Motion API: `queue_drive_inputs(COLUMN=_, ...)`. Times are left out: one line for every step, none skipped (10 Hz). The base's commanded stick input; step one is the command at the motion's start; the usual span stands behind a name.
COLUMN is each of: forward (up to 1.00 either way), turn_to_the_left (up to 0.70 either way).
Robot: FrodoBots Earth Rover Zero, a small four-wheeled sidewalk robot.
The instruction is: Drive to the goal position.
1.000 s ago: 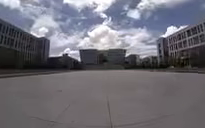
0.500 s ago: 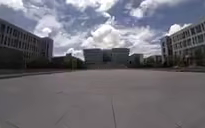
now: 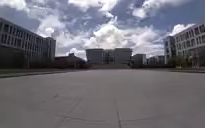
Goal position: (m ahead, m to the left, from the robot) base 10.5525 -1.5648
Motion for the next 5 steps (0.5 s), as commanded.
queue_drive_inputs(forward=0.7, turn_to_the_left=0.05)
queue_drive_inputs(forward=0.7, turn_to_the_left=0.05)
queue_drive_inputs(forward=0.7, turn_to_the_left=0.07)
queue_drive_inputs(forward=0.7, turn_to_the_left=0.08)
queue_drive_inputs(forward=0.7, turn_to_the_left=-0.19)
